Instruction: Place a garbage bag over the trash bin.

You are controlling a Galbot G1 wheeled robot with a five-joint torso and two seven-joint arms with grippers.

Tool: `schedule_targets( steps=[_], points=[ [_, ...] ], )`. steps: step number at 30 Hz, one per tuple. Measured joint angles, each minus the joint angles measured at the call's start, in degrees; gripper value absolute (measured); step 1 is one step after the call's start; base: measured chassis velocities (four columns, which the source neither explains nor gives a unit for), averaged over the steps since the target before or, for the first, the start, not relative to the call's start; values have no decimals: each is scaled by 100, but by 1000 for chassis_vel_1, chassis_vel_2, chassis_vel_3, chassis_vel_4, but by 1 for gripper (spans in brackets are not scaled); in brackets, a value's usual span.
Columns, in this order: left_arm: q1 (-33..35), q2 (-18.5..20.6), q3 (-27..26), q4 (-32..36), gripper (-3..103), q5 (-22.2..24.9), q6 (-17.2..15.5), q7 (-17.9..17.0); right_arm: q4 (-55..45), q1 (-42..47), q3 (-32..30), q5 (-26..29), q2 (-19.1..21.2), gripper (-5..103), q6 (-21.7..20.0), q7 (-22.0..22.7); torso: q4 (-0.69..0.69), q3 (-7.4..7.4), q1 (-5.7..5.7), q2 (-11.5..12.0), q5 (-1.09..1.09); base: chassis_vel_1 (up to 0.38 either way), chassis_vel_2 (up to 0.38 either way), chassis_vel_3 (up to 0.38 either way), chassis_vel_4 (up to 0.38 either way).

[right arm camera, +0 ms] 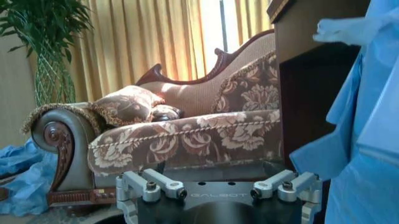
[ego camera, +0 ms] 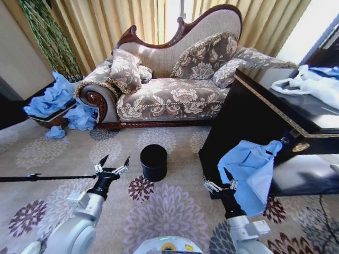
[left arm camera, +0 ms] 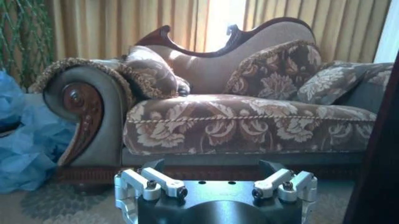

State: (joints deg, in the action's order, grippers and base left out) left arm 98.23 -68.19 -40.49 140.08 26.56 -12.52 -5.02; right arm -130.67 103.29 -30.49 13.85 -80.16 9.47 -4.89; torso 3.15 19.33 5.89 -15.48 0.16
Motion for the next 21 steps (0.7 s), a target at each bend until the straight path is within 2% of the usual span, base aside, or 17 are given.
schedule_targets(
  steps=[5,8,11,15,16,17,21],
  points=[
    [-40,171,2,20,100,177,0,90,132,-23,54,-29,-71,100,74,0,0,0,0,0,0,0,0,0,0],
    [-60,314,-6,114,100,620,-41,91,236,-24,132,-136,-131,100,116,3,0,0,0,0,0,0,0,0,0],
    [-85,354,-7,150,100,809,-77,91,265,-21,167,-178,-147,100,120,6,0,0,0,0,0,0,0,0,0],
    [-171,435,-15,238,100,1694,-326,76,286,11,214,-253,-167,100,125,12,0,0,0,0,0,0,0,0,0],
    [-171,435,-15,238,100,1694,-326,76,286,11,214,-253,-167,100,125,12,0,0,0,0,0,0,0,0,0],
    [-203,470,-24,251,100,1953,-436,43,285,26,213,-255,-165,100,138,15,0,0,0,0,0,0,0,0,0],
    [-256,569,-57,223,100,1903,-487,42,186,78,177,-241,-151,100,178,22,0,0,0,0,0,0,0,0,0]
  ],
)
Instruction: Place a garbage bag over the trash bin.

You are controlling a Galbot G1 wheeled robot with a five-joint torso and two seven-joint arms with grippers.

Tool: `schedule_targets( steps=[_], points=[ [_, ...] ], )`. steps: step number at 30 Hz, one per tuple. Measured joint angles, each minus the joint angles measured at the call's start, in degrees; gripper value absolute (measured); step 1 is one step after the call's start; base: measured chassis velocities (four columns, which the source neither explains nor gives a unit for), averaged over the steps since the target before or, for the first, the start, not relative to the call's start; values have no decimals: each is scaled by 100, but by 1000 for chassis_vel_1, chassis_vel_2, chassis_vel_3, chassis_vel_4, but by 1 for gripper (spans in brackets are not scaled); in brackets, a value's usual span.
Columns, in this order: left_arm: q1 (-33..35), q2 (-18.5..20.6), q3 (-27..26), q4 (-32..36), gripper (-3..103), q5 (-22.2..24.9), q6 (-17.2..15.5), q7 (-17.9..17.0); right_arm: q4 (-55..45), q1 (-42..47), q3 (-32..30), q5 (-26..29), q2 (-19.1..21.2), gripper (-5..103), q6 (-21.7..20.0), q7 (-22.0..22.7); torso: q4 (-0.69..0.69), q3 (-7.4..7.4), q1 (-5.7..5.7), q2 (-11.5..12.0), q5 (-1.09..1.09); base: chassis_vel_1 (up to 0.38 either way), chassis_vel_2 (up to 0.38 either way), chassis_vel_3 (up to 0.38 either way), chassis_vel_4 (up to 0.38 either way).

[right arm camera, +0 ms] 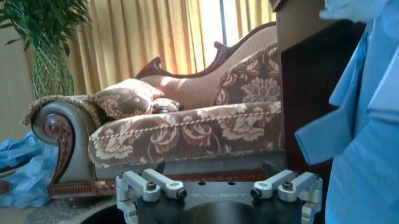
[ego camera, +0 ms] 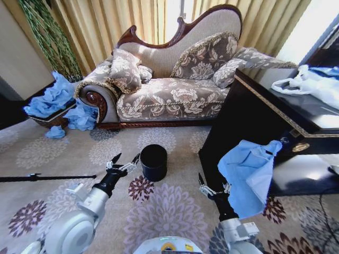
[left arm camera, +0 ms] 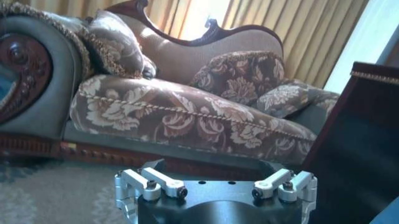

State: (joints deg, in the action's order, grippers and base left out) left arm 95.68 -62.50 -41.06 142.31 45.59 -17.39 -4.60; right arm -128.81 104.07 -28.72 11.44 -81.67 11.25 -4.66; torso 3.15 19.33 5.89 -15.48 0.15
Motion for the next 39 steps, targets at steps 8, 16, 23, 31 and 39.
schedule_targets(
  steps=[8,16,23,31,39],
  points=[
    [-185,140,194,-72,100,881,-94,34,-98,44,-9,68,17,100,1,20,-1,0,0,0,0,0,0,0,0],
    [-748,583,613,-188,100,2671,-374,-45,326,-159,312,24,205,100,-1,2,0,0,0,0,-1,0,0,0,0],
    [-1762,673,1532,-222,100,3991,-704,-886,739,-354,549,-69,281,100,77,46,4,-1,0,0,-1,0,0,0,0],
    [-3474,903,2718,-855,100,5000,-744,-1313,1003,-684,394,-164,158,100,122,116,-1,0,0,0,-1,0,0,0,0],
    [-5273,817,3833,-1731,100,5742,-724,-1531,1139,-888,262,-173,185,100,124,180,-1,0,0,0,-1,0,0,0,0]
  ],
)
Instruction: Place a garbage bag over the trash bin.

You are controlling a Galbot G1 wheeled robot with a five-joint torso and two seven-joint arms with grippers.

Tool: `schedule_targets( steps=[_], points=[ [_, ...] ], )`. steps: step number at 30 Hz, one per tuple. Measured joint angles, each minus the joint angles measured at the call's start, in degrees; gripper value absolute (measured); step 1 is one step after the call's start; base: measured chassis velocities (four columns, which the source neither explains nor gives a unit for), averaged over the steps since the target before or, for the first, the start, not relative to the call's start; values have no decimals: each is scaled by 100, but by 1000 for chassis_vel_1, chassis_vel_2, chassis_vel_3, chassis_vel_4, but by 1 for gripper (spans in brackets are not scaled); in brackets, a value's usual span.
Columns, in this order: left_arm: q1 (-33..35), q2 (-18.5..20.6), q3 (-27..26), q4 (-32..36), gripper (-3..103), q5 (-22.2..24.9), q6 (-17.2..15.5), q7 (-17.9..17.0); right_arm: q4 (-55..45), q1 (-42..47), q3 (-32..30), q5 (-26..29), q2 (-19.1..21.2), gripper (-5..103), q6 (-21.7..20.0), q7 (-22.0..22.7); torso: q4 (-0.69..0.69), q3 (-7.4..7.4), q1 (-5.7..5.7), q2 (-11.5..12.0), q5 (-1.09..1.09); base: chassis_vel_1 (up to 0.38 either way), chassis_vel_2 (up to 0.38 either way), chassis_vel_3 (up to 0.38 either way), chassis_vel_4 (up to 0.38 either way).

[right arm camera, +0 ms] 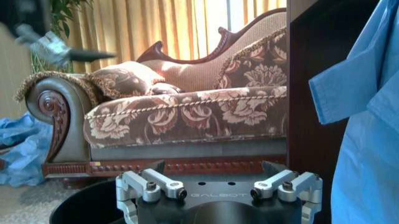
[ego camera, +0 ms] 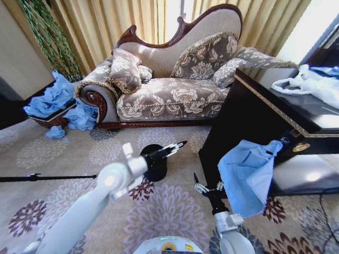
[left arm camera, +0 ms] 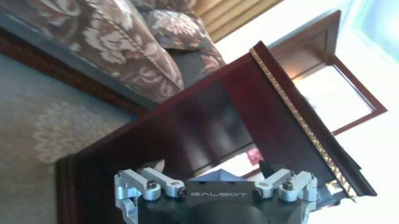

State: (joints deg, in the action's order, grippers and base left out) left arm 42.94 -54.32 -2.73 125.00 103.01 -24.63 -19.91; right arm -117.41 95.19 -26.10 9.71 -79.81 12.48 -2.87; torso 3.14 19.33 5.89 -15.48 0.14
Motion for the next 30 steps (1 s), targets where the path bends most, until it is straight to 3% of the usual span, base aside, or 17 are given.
schedule_targets(
  steps=[8,10,11,14,20,23,30],
  points=[
    [-1292,-995,963,-639,100,1010,124,-605,227,-93,46,-131,-72,100,61,-11,2,0,0,0,-1,0,0,0,0],
    [-1379,-1123,1064,-664,100,1227,124,-750,247,-98,42,-134,-72,100,68,-11,1,0,0,0,-2,0,0,0,0],
    [-1463,-1279,1180,-688,100,1595,122,-925,276,-104,22,-135,-66,100,83,-11,2,0,0,0,-1,0,0,0,0],
    [-1510,-1478,1347,-779,100,1875,104,-986,302,-111,-1,-120,-51,100,93,-6,0,0,0,0,-1,0,0,0,0],
    [-1507,-1853,1499,-1101,100,1904,20,-845,310,-139,-26,-51,-9,100,71,22,1,0,0,0,-1,0,0,0,0],
    [-1531,-2076,1606,-1399,100,1795,-70,-608,316,-159,-58,24,80,100,33,44,0,0,-1,0,0,0,0,0,0],
    [-1674,-2358,1875,-1802,100,1583,-143,-503,377,-192,-70,51,98,100,34,53,1,0,0,0,0,0,0,0,0]
  ],
)
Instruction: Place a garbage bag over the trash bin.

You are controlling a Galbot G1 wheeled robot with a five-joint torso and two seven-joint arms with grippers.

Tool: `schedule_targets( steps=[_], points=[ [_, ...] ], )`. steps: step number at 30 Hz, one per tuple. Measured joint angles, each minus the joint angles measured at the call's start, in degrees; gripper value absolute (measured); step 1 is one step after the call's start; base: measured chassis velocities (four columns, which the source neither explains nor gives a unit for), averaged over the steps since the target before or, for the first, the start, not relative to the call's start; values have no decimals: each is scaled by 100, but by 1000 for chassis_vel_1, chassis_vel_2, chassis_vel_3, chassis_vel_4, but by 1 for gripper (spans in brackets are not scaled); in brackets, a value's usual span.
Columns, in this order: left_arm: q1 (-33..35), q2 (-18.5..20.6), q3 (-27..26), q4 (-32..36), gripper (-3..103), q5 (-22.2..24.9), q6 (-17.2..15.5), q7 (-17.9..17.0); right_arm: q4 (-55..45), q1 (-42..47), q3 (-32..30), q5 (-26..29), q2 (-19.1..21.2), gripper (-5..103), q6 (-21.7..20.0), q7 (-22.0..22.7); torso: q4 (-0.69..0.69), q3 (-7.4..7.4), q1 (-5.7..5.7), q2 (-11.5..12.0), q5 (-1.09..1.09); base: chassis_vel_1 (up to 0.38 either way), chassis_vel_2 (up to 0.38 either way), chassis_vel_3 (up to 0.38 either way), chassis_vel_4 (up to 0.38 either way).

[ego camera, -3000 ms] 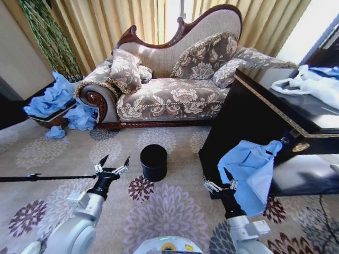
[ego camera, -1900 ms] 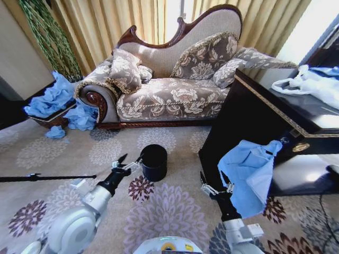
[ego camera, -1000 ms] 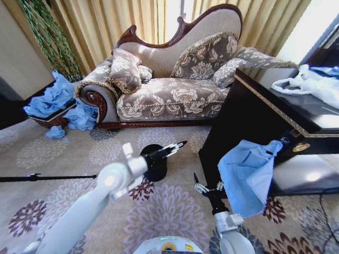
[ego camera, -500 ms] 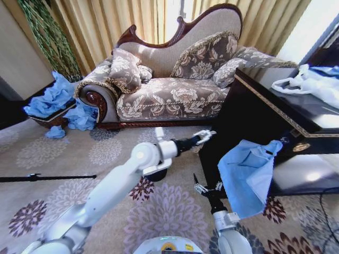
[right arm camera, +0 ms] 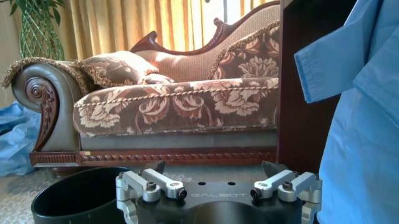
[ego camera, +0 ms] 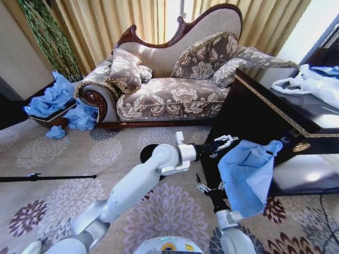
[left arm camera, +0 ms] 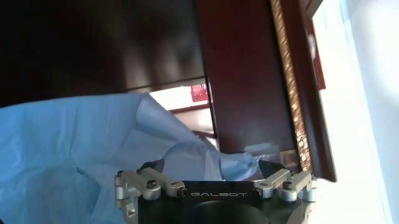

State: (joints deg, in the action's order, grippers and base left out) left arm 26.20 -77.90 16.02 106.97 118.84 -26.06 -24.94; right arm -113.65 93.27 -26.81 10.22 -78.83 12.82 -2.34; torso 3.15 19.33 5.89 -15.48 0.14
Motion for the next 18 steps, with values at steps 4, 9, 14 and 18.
schedule_targets(
  steps=[4,9,14,18],
  points=[
    [-48,-201,171,-153,100,-105,-12,57,43,-18,13,-12,-68,100,11,0,0,0,0,0,0,0,0,0,0],
    [-76,-523,252,-359,100,-253,-12,74,66,-21,10,-10,-83,100,24,1,0,0,0,0,0,0,0,0,0],
    [-81,-795,227,-559,100,-410,-18,91,66,-16,2,34,-36,100,28,2,0,0,0,0,0,0,0,0,0],
    [-62,-898,219,-621,100,-481,-18,92,65,-11,2,42,-25,100,28,5,1,0,0,0,0,0,0,0,0]
  ],
)
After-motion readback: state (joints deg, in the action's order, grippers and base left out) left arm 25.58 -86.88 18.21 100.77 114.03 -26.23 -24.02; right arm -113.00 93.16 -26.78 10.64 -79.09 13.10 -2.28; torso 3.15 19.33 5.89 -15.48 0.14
